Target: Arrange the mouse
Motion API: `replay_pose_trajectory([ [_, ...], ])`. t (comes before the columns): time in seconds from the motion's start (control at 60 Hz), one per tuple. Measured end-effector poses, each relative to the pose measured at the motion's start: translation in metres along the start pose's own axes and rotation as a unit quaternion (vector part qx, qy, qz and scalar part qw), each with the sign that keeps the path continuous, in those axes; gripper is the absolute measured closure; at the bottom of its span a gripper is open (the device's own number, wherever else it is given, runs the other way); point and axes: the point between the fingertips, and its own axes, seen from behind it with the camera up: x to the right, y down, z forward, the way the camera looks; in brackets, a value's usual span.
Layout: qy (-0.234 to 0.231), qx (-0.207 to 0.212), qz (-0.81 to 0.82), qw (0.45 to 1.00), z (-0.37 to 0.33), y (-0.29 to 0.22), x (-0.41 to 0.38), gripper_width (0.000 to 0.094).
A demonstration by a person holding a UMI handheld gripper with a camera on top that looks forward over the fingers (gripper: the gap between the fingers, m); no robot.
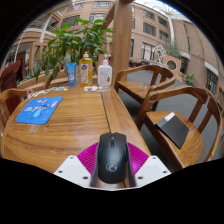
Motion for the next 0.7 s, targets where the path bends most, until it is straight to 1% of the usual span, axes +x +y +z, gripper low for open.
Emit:
replay_pose_trajectory([
  [0.117, 0.001, 0.000, 0.004, 1.000, -0.001, 0.000, 0.001, 0.0560],
  [0.217, 0.012, 0.000, 0.002, 1.000, -0.003, -0.002, 0.003, 0.0568],
  [0.317, 0.017, 0.021, 0.014, 1.000, -0.015, -0.026, 0.008, 0.0568],
  [0.417, 0.025, 0.072, 0.021, 0.997, -0.035, -0.089, 0.012, 0.0568],
  [0.55, 0.011, 0.160, 0.023, 0.987, -0.067, -0.203, -0.009, 0.0568],
  [0.617, -0.003, 0.201, 0.018, 0.979, -0.080, -0.256, -0.034, 0.0568],
  [0.65, -0.016, 0.217, 0.018, 0.976, -0.084, -0.274, -0.054, 0.0569],
  [0.7, -0.040, 0.227, 0.018, 0.973, -0.085, -0.303, -0.083, 0.0569],
])
